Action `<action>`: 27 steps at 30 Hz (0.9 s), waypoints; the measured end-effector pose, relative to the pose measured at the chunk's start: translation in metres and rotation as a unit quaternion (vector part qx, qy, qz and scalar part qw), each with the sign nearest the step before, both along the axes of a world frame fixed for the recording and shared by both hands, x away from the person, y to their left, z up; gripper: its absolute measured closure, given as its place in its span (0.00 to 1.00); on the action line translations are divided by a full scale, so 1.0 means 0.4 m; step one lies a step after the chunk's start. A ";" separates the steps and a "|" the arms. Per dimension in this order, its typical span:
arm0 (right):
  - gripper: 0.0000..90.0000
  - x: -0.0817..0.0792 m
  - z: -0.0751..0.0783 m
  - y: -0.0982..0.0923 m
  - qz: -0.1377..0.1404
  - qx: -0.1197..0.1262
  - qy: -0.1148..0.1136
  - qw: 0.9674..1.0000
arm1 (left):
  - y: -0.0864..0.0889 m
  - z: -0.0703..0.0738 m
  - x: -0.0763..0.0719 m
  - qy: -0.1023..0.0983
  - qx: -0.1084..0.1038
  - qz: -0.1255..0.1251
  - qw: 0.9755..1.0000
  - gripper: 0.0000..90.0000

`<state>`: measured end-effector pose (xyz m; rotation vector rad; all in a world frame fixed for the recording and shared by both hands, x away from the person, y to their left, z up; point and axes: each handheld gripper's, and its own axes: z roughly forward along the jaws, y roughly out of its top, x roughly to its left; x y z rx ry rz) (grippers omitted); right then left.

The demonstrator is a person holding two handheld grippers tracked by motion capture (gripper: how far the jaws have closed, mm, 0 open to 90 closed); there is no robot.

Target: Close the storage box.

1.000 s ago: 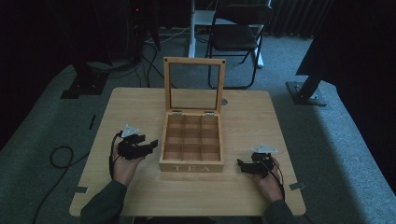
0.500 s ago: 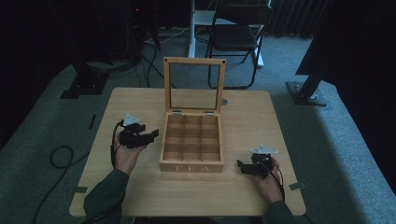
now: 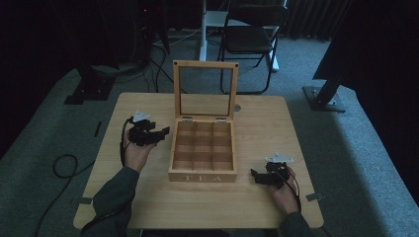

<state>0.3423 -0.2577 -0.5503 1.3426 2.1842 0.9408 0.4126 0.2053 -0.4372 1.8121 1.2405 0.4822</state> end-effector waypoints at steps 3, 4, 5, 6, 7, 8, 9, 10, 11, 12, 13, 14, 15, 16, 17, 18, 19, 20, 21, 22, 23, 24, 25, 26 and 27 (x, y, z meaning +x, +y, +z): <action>0.14 0.000 0.000 0.000 0.000 0.000 0.000 1.000 | -0.002 0.008 0.013 -0.004 -0.004 -0.005 1.000 0.37; 0.14 0.000 0.000 0.000 0.000 0.000 0.000 1.000 | -0.002 0.010 0.016 -0.006 -0.007 -0.009 1.000 0.36; 0.14 0.000 0.000 0.000 0.000 0.000 0.000 1.000 | -0.003 0.012 0.019 -0.009 -0.009 -0.011 1.000 0.36; 0.14 0.000 0.000 0.000 0.000 0.000 0.000 1.000 | -0.004 0.014 0.022 -0.009 -0.010 -0.013 1.000 0.35; 0.14 0.000 0.000 0.000 0.000 0.000 0.000 1.000 | -0.005 0.016 0.025 -0.010 -0.010 -0.015 1.000 0.35; 0.14 0.000 0.000 0.000 -0.001 0.000 0.000 1.000 | -0.006 0.017 0.028 -0.009 -0.012 -0.015 1.000 0.34; 0.14 -0.001 0.000 0.001 -0.001 0.000 0.000 1.000 | -0.006 0.018 0.031 -0.009 -0.011 -0.015 1.000 0.34; 0.14 -0.001 0.000 0.001 -0.002 0.000 0.000 1.000 | -0.007 0.018 0.033 -0.008 -0.011 -0.012 1.000 0.34; 0.14 -0.001 0.000 0.001 -0.003 0.000 0.000 1.000 | -0.007 0.017 0.036 -0.007 -0.014 -0.009 1.000 0.34; 0.14 -0.001 0.000 0.001 -0.003 0.000 0.000 1.000 | -0.007 0.016 0.039 -0.003 -0.014 -0.006 1.000 0.33; 0.14 -0.001 0.000 0.001 -0.004 0.000 0.000 1.000 | -0.007 0.015 0.042 -0.002 -0.014 -0.004 1.000 0.33; 0.14 -0.002 0.000 0.001 -0.004 0.000 0.000 1.000 | -0.007 0.014 0.044 0.000 -0.014 -0.002 1.000 0.33; 0.14 -0.002 0.000 0.002 -0.005 0.000 0.000 1.000 | -0.007 0.014 0.047 -0.001 -0.015 -0.001 1.000 0.33; 0.14 -0.002 0.000 0.002 -0.005 0.000 0.000 1.000 | -0.007 0.014 0.049 0.000 -0.014 0.001 1.000 0.33; 0.14 -0.002 0.000 0.002 -0.006 0.000 0.000 1.000 | -0.007 0.015 0.051 0.002 -0.013 0.002 1.000 0.34; 0.14 -0.002 0.000 0.002 -0.006 0.000 0.000 1.000 | -0.007 0.016 0.053 0.004 -0.013 0.004 1.000 0.34; 0.14 -0.002 0.000 0.002 -0.006 0.000 0.000 1.000 | -0.007 0.017 0.055 0.005 -0.013 0.004 1.000 0.34; 0.14 -0.002 0.000 0.002 -0.006 0.000 0.000 1.000 | -0.007 0.019 0.057 0.005 -0.011 0.005 1.000 0.34; 0.14 -0.002 0.000 0.002 -0.006 0.000 0.000 1.000 | -0.007 0.020 0.059 0.005 -0.010 0.005 1.000 0.35; 0.14 -0.002 0.000 0.002 -0.006 0.000 0.000 1.000 | -0.008 0.022 0.060 0.006 -0.010 0.006 1.000 0.35; 0.14 -0.002 0.000 0.002 -0.006 0.000 0.000 1.000 | -0.009 0.023 0.062 0.005 -0.009 0.007 1.000 0.35; 0.14 -0.002 0.000 0.002 -0.006 0.000 0.000 1.000 | -0.010 0.026 0.064 0.004 -0.006 0.007 1.000 0.35; 0.14 -0.001 0.000 0.002 -0.007 0.000 0.000 1.000 | -0.010 0.028 0.067 0.003 -0.005 0.007 1.000 0.35; 0.14 -0.001 0.000 0.002 -0.007 0.000 0.000 1.000 | -0.010 0.030 0.069 0.001 -0.006 0.007 1.000 0.35; 0.14 -0.001 0.000 0.003 -0.007 0.000 0.000 1.000 | -0.010 0.033 0.072 -0.001 -0.007 0.006 1.000 0.35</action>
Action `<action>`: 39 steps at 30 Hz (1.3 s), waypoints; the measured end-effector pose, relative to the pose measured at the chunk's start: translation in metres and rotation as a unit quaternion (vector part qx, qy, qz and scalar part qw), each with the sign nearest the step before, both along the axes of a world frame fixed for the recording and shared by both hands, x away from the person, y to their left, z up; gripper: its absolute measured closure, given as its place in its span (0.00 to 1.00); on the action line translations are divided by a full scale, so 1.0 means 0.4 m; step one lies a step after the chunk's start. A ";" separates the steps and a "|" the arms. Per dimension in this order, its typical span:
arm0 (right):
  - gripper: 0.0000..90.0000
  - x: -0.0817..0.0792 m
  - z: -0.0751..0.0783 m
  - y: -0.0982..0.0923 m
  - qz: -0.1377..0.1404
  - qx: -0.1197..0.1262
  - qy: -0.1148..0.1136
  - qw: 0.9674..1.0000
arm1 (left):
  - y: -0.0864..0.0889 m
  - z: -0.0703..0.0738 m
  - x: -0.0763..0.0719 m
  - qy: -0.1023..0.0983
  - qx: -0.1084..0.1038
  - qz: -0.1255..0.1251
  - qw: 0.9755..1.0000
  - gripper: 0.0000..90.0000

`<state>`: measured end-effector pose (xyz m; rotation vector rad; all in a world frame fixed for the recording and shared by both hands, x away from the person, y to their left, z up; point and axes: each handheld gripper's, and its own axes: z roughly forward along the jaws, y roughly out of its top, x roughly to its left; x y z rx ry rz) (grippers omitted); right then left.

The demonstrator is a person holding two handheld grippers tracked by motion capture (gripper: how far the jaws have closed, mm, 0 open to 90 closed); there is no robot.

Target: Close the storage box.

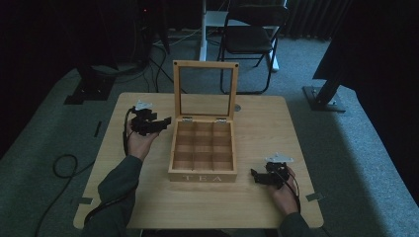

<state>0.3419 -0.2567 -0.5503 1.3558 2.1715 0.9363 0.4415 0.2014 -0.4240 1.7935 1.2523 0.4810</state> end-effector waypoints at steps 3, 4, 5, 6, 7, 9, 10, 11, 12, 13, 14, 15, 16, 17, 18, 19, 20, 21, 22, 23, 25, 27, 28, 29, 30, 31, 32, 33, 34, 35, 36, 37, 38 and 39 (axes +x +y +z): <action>0.14 0.000 0.000 0.000 0.000 0.000 0.000 1.000 | 0.000 0.008 0.009 -0.005 -0.006 -0.005 1.000 0.34; 0.14 0.000 0.000 0.000 0.000 0.000 0.000 1.000 | 0.000 0.010 0.012 -0.007 -0.010 -0.008 1.000 0.33; 0.14 0.000 0.000 0.000 0.000 0.000 0.000 1.000 | -0.001 0.013 0.015 -0.007 -0.010 -0.011 1.000 0.33; 0.14 0.000 0.000 0.000 0.000 0.000 0.000 1.000 | -0.002 0.015 0.018 -0.008 -0.010 -0.014 1.000 0.32; 0.14 0.000 0.000 0.000 0.000 0.000 0.000 1.000 | -0.003 0.018 0.021 -0.009 -0.010 -0.015 1.000 0.31; 0.14 0.000 0.000 0.001 -0.001 0.000 0.000 1.000 | -0.005 0.024 0.026 -0.012 -0.010 -0.018 1.000 0.31; 0.14 0.000 0.000 0.001 -0.002 0.000 0.000 1.000 | -0.007 0.026 0.028 -0.012 -0.011 -0.018 1.000 0.31; 0.14 0.000 0.000 0.001 -0.002 0.000 0.000 1.000 | -0.008 0.029 0.031 -0.012 -0.012 -0.019 1.000 0.31; 0.14 0.000 0.000 0.001 -0.002 0.000 0.000 1.000 | -0.008 0.031 0.034 -0.011 -0.014 -0.020 1.000 0.31; 0.14 0.000 0.000 0.001 -0.002 0.000 0.000 1.000 | -0.009 0.032 0.037 -0.012 -0.015 -0.020 1.000 0.31; 0.14 0.000 0.000 0.001 -0.002 0.000 0.000 1.000 | -0.009 0.033 0.040 -0.012 -0.015 -0.020 1.000 0.31; 0.14 0.000 0.000 0.001 -0.003 0.000 0.000 1.000 | -0.009 0.035 0.043 -0.010 -0.018 -0.020 1.000 0.31; 0.14 0.000 0.000 0.001 -0.003 0.000 0.000 1.000 | -0.010 0.036 0.046 -0.010 -0.018 -0.020 1.000 0.31; 0.14 0.000 0.000 0.001 -0.002 0.000 0.000 1.000 | -0.010 0.037 0.049 -0.008 -0.020 -0.020 1.000 0.31; 0.14 0.000 0.000 0.001 -0.003 0.000 0.000 1.000 | -0.011 0.038 0.052 -0.007 -0.021 -0.022 1.000 0.31; 0.14 0.000 0.000 0.001 -0.002 0.000 0.000 1.000 | -0.013 0.039 0.055 -0.007 -0.019 -0.022 1.000 0.31; 0.14 0.000 0.000 0.001 -0.002 0.000 0.000 1.000 | -0.015 0.039 0.058 -0.006 -0.019 -0.021 1.000 0.31; 0.14 0.000 0.000 0.001 -0.002 0.000 0.000 1.000 | -0.016 0.040 0.061 -0.006 -0.019 -0.021 1.000 0.31; 0.14 0.000 0.000 0.001 -0.003 0.000 0.000 1.000 | -0.017 0.040 0.063 -0.007 -0.020 -0.020 1.000 0.31; 0.14 0.000 0.000 0.001 -0.003 0.000 0.000 1.000 | -0.018 0.041 0.065 -0.006 -0.021 -0.020 1.000 0.31; 0.14 0.000 0.000 0.001 -0.002 0.000 0.000 1.000 | -0.020 0.041 0.070 -0.006 -0.023 -0.019 1.000 0.32; 0.14 0.000 0.000 0.001 -0.002 0.000 0.000 1.000 | -0.022 0.041 0.076 -0.006 -0.019 -0.017 1.000 0.32; 0.14 0.000 0.000 0.001 -0.002 0.000 0.000 1.000 | -0.023 0.042 0.080 -0.005 -0.017 -0.016 1.000 0.33; 0.14 0.000 0.000 0.001 -0.003 0.000 0.000 1.000 | -0.023 0.042 0.082 -0.003 -0.017 -0.016 1.000 0.34; 0.14 0.000 0.000 0.001 -0.002 0.000 0.000 1.000 | -0.023 0.042 0.086 -0.003 -0.018 -0.017 1.000 0.34; 0.14 0.000 0.000 0.001 -0.003 0.000 0.000 1.000 | -0.024 0.042 0.089 -0.001 -0.017 -0.016 1.000 0.35; 0.14 0.000 0.000 0.001 -0.002 0.000 0.000 1.000 | -0.025 0.042 0.092 -0.001 -0.018 -0.016 1.000 0.35; 0.14 0.000 0.000 0.001 -0.002 0.000 0.000 1.000 | -0.027 0.043 0.095 0.000 -0.020 -0.015 1.000 0.35; 0.14 0.000 0.000 0.001 -0.002 0.000 0.000 1.000 | -0.028 0.043 0.099 -0.001 -0.020 -0.017 1.000 0.35; 0.14 0.000 0.000 0.001 -0.002 0.000 0.000 1.000 | -0.031 0.044 0.102 -0.001 -0.019 -0.018 1.000 0.35; 0.14 0.000 0.000 0.001 -0.003 0.000 0.000 1.000 | -0.034 0.044 0.104 -0.003 -0.018 -0.017 1.000 0.35; 0.14 0.000 0.000 0.001 -0.003 0.000 0.000 1.000 | -0.037 0.044 0.107 -0.003 -0.017 -0.018 1.000 0.35; 0.14 0.000 0.000 0.001 -0.002 0.000 0.000 1.000 | -0.041 0.044 0.110 -0.003 -0.015 -0.018 1.000 0.35; 0.14 0.000 0.000 0.001 -0.002 0.000 0.000 1.000 | -0.044 0.044 0.113 -0.003 -0.012 -0.019 1.000 0.35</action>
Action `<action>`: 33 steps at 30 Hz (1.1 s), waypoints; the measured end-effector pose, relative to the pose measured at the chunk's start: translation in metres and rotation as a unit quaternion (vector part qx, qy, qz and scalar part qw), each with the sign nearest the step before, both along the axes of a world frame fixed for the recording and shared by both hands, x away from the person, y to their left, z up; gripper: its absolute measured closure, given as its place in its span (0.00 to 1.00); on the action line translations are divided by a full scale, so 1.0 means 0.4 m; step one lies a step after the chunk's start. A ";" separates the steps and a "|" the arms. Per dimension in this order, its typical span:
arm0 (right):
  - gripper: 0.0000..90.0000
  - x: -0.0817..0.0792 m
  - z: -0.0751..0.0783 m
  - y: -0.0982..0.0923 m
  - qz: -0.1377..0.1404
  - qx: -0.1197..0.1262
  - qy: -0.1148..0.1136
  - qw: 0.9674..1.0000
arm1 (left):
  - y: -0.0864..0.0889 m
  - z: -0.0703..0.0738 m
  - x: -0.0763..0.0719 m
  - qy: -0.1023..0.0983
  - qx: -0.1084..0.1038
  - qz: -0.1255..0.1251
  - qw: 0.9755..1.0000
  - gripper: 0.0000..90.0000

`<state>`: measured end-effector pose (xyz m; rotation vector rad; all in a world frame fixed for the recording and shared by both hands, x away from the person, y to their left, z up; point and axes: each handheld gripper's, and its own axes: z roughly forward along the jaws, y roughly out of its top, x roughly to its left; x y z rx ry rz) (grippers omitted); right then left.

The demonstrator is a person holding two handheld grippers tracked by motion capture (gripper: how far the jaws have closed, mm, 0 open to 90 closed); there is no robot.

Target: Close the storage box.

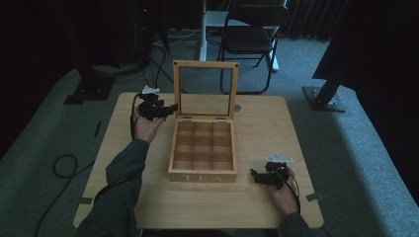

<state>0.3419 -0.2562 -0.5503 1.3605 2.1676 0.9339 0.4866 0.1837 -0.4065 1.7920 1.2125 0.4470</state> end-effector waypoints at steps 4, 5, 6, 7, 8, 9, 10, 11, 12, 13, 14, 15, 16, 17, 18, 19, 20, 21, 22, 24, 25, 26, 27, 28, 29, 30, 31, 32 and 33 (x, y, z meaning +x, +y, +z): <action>0.14 0.000 0.000 0.000 0.000 0.000 0.000 1.000 | -0.017 0.002 0.010 -0.009 0.014 -0.002 1.000 0.34; 0.14 0.000 0.000 0.000 0.000 0.000 0.000 1.000 | -0.021 0.002 0.012 -0.013 0.017 -0.002 1.000 0.34; 0.14 0.000 0.000 0.000 0.000 0.000 0.000 1.000 | -0.021 0.002 0.012 -0.013 0.017 -0.002 1.000 0.34; 0.14 0.000 0.000 0.000 0.000 0.000 0.000 1.000 | -0.029 0.005 0.018 -0.021 0.022 -0.004 1.000 0.34; 0.14 0.000 0.000 0.000 0.000 0.000 0.000 1.000 | -0.032 0.006 0.021 -0.024 0.023 -0.005 0.999 0.33; 0.14 0.000 0.000 0.000 0.000 0.000 0.000 1.000 | -0.035 0.007 0.024 -0.027 0.024 -0.004 0.999 0.33; 0.14 0.000 0.000 0.000 0.000 0.000 0.000 1.000 | -0.039 0.007 0.026 -0.029 0.027 -0.004 0.999 0.32; 0.14 0.000 0.000 0.000 0.000 0.000 0.000 1.000 | -0.042 0.007 0.029 -0.030 0.029 -0.006 0.999 0.32; 0.14 0.000 0.000 0.000 0.000 0.000 0.000 1.000 | -0.046 0.007 0.032 -0.030 0.032 -0.009 0.999 0.31; 0.14 0.000 0.000 0.000 0.000 0.000 0.000 1.000 | -0.050 0.007 0.035 -0.031 0.034 -0.011 0.999 0.31; 0.14 0.000 0.000 0.000 0.000 0.000 0.000 1.000 | -0.054 0.006 0.038 -0.032 0.035 -0.011 0.999 0.31; 0.14 0.000 0.000 0.000 0.000 0.000 0.000 1.000 | -0.058 0.006 0.041 -0.033 0.038 -0.013 0.999 0.31; 0.14 0.000 0.000 0.000 0.000 0.000 0.000 1.000 | -0.061 0.005 0.044 -0.034 0.038 -0.012 0.999 0.30; 0.14 0.000 0.000 0.000 0.000 0.000 0.000 1.000 | -0.065 0.005 0.048 -0.034 0.040 -0.012 0.999 0.30; 0.15 0.000 0.000 0.000 0.000 0.000 0.000 1.000 | -0.067 0.005 0.052 -0.036 0.039 -0.011 0.999 0.30; 0.15 0.000 0.000 0.000 0.000 0.000 0.000 1.000 | -0.070 0.006 0.056 -0.036 0.037 -0.010 0.999 0.30; 0.15 0.000 0.000 0.000 0.000 0.000 0.000 1.000 | -0.073 0.006 0.060 -0.036 0.037 -0.010 0.999 0.30; 0.15 0.000 0.000 0.000 0.000 0.000 0.000 1.000 | -0.074 0.007 0.063 -0.036 0.036 -0.012 0.999 0.30; 0.15 0.000 0.000 0.000 0.000 0.000 0.000 1.000 | -0.077 0.007 0.066 -0.036 0.034 -0.014 0.999 0.30; 0.15 0.000 0.000 0.000 0.000 0.000 0.000 1.000 | -0.080 0.008 0.072 -0.035 0.038 -0.017 0.999 0.30; 0.15 0.000 0.000 0.000 0.000 0.000 0.000 1.000 | -0.080 0.009 0.076 -0.034 0.041 -0.019 0.998 0.30; 0.15 0.000 0.000 0.000 0.000 0.000 0.000 1.000 | -0.081 0.009 0.079 -0.034 0.040 -0.018 0.998 0.30; 0.15 0.000 0.000 0.000 0.000 0.000 0.000 1.000 | -0.080 0.011 0.083 -0.033 0.041 -0.017 0.998 0.30; 0.15 0.000 0.000 0.000 0.000 0.000 0.000 1.000 | -0.078 0.013 0.087 -0.032 0.042 -0.017 0.998 0.30; 0.15 0.000 0.000 0.000 0.000 0.000 0.000 1.000 | -0.078 0.015 0.091 -0.031 0.040 -0.015 0.999 0.31; 0.15 0.000 0.000 0.000 0.000 0.000 0.000 1.000 | -0.076 0.018 0.094 -0.029 0.040 -0.016 0.999 0.34; 0.15 0.000 0.000 0.000 0.000 0.000 0.000 1.000 | -0.076 0.020 0.097 -0.029 0.040 -0.014 0.999 0.37; 0.15 0.000 0.000 0.000 0.000 0.000 0.000 1.000 | -0.075 0.023 0.100 -0.028 0.037 -0.012 0.999 0.38; 0.15 0.000 0.000 0.000 0.000 0.000 0.000 1.000 | -0.074 0.025 0.104 -0.028 0.035 -0.010 0.999 0.39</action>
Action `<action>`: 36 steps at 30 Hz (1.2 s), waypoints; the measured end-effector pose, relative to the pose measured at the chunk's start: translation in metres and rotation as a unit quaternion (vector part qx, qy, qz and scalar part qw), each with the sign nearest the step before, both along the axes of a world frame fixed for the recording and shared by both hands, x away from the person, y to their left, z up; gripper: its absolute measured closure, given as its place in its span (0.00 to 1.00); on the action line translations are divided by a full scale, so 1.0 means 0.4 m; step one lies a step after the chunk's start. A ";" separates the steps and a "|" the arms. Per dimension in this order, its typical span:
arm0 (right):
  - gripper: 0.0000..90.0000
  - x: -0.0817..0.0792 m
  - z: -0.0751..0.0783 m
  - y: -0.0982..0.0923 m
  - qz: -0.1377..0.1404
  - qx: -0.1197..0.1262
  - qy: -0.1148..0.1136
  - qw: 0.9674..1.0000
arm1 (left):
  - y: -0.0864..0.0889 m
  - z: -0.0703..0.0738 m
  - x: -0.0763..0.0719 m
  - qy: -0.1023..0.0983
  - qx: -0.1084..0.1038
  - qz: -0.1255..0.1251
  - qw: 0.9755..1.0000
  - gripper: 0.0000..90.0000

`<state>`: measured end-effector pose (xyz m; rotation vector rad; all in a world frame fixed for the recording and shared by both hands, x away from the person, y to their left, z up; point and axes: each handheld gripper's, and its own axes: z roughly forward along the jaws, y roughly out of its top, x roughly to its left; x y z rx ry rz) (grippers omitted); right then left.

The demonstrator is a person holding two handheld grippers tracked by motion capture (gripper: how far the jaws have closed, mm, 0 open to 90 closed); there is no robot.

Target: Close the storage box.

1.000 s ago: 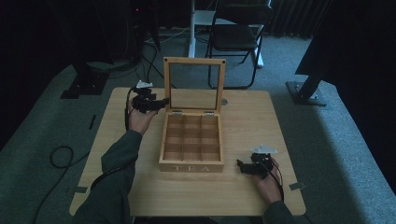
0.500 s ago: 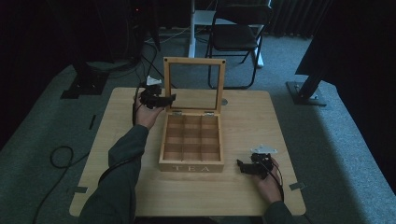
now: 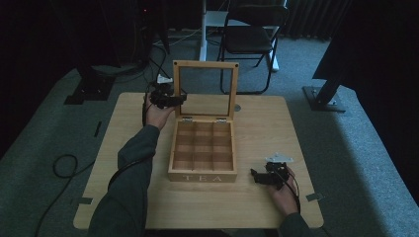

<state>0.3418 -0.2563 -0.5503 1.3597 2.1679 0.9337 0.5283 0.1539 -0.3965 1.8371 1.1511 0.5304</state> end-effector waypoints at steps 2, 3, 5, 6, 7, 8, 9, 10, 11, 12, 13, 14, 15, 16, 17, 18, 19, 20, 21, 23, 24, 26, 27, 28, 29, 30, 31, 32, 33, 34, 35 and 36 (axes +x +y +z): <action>0.15 0.000 0.000 0.000 0.000 0.000 0.000 1.000 | 0.001 0.002 0.004 0.001 -0.001 0.001 1.000 0.39; 0.15 0.000 0.000 0.000 0.000 0.000 0.000 1.000 | -0.001 0.005 0.014 0.004 -0.007 0.001 1.000 0.39; 0.15 0.000 0.000 0.000 0.000 0.000 0.000 1.000 | -0.004 0.006 0.019 0.004 -0.011 0.004 1.000 0.39; 0.15 0.000 0.000 0.000 0.000 0.000 0.000 1.000 | -0.004 0.006 0.022 0.004 -0.009 0.005 1.000 0.40; 0.15 0.000 0.000 0.000 0.000 0.000 0.000 1.000 | -0.005 0.006 0.024 0.004 -0.007 0.007 1.000 0.42; 0.15 0.000 0.000 0.000 0.000 0.000 0.000 1.000 | -0.007 0.005 0.026 0.002 -0.005 0.008 1.000 0.43; 0.15 0.000 0.000 0.000 0.000 0.000 0.000 1.000 | -0.008 0.005 0.028 0.002 -0.004 0.009 1.000 0.43; 0.15 0.000 0.000 0.000 0.000 0.000 0.000 1.000 | -0.009 0.005 0.032 0.002 -0.005 0.010 1.000 0.43; 0.15 0.000 0.000 0.000 0.000 0.000 0.000 1.000 | -0.009 0.005 0.036 0.002 -0.008 0.012 1.000 0.44; 0.15 0.000 0.000 0.000 0.000 0.000 0.000 1.000 | -0.009 0.006 0.040 0.003 -0.008 0.012 1.000 0.44; 0.15 0.000 0.000 0.000 0.000 0.000 0.000 1.000 | -0.011 0.007 0.044 0.003 -0.009 0.013 1.000 0.44; 0.15 0.000 0.000 0.000 0.000 0.000 0.000 1.000 | -0.013 0.008 0.049 0.003 -0.008 0.015 1.000 0.44; 0.15 0.000 0.000 0.000 0.000 0.000 0.000 1.000 | -0.014 0.009 0.055 0.004 -0.004 0.015 1.000 0.44; 0.15 0.000 0.000 0.000 0.000 0.000 0.000 1.000 | -0.015 0.010 0.061 0.006 -0.007 0.019 1.000 0.45; 0.15 0.000 0.000 0.000 0.000 0.000 0.000 1.000 | -0.013 0.011 0.066 0.009 -0.013 0.019 1.000 0.45; 0.15 0.000 0.000 0.000 0.000 0.000 0.000 1.000 | -0.012 0.013 0.068 0.008 -0.022 0.019 1.000 0.45; 0.15 0.000 0.000 0.000 0.000 0.000 0.000 1.000 | -0.012 0.016 0.067 0.006 -0.031 0.019 0.999 0.47; 0.15 0.000 0.000 0.000 0.000 0.000 0.000 1.000 | -0.014 0.019 0.065 0.004 -0.034 0.018 0.999 0.48; 0.15 0.000 0.000 0.000 0.000 0.000 0.000 1.000 | -0.017 0.020 0.062 0.002 -0.029 0.019 0.999 0.47; 0.15 0.000 0.000 0.000 0.000 0.000 0.000 1.000 | -0.017 0.020 0.058 -0.002 -0.030 0.020 0.999 0.47; 0.15 0.000 0.000 0.000 0.000 0.000 0.000 1.000 | -0.014 0.021 0.055 -0.001 -0.037 0.020 0.999 0.48; 0.15 0.000 0.000 0.000 0.000 0.000 0.000 1.000 | -0.009 0.028 0.048 -0.001 -0.056 0.028 0.998 0.49; 0.15 0.000 0.000 0.000 0.000 0.000 0.000 1.000 | -0.011 0.036 0.043 -0.003 -0.057 0.032 0.998 0.49; 0.15 0.000 0.000 0.000 0.000 0.000 0.000 1.000 | -0.011 0.040 0.040 -0.005 -0.055 0.032 0.998 0.49; 0.15 0.000 0.000 0.000 0.000 0.000 0.000 1.000 | -0.011 0.046 0.037 -0.008 -0.056 0.032 0.998 0.49; 0.15 0.000 0.000 0.000 0.000 0.000 0.000 1.000 | -0.009 0.051 0.033 -0.009 -0.060 0.031 0.998 0.49; 0.15 0.000 0.000 0.000 0.001 0.000 0.000 1.000 | -0.006 0.056 0.030 -0.013 -0.064 0.030 0.997 0.49; 0.15 0.001 0.000 0.000 0.001 -0.001 0.000 1.000 | -0.004 0.062 0.026 -0.015 -0.068 0.028 0.997 0.49; 0.15 0.001 0.000 0.000 0.001 0.000 0.000 1.000 | -0.003 0.066 0.022 -0.018 -0.070 0.027 0.997 0.49; 0.15 0.001 0.000 0.000 0.001 0.000 0.000 1.000 | -0.001 0.074 0.017 -0.020 -0.072 0.025 0.997 0.49; 0.15 0.002 0.000 0.001 0.000 0.000 0.000 1.000 | 0.000 0.079 0.012 -0.020 -0.071 0.023 0.997 0.49; 0.15 0.002 0.000 0.001 0.000 0.000 0.000 1.000 | 0.000 0.083 0.006 -0.019 -0.073 0.023 0.997 0.49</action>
